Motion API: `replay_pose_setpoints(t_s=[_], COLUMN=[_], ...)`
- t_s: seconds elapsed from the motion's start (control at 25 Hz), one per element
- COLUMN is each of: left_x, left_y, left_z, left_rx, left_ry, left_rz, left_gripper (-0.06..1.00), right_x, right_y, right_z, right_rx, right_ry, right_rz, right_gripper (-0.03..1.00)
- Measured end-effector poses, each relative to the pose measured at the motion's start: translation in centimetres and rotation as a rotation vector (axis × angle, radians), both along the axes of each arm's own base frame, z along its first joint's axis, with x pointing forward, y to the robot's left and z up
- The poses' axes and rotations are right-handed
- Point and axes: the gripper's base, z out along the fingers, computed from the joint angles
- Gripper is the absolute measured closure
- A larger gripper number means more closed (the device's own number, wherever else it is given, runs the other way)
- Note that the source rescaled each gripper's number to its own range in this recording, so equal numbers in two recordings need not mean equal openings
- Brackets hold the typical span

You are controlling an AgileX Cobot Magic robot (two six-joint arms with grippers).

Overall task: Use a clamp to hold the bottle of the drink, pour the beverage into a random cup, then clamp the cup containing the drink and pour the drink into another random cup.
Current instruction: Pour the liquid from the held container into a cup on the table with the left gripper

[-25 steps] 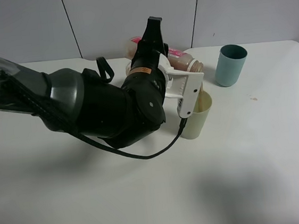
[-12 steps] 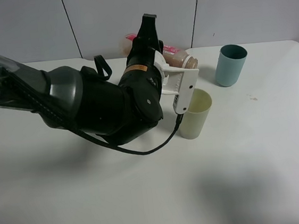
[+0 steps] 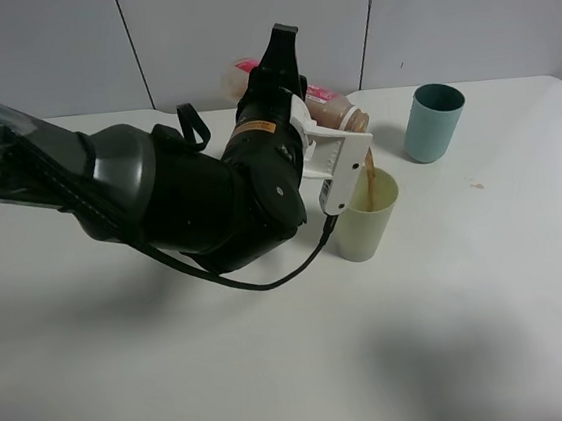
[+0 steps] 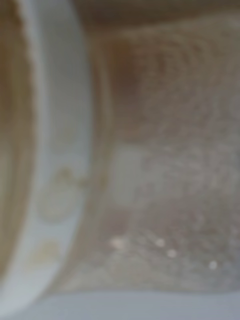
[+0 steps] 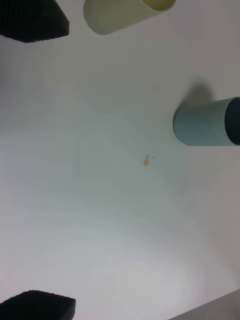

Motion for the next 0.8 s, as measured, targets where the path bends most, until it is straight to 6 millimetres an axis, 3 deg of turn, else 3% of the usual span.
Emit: replay_pose_setpoints(t_s=[0.8], left_x=[0.03], left_y=[0.16], left_z=[0.21], left_rx=[0.058], left_ry=[-0.027], left_rz=[0.012], left_gripper=[0.9], right_x=[0.0], right_y=[0.0], right_z=[0.0], right_rx=[0.002], right_ry=[0.0], right_rz=[-0.001], right_gripper=[-0.03])
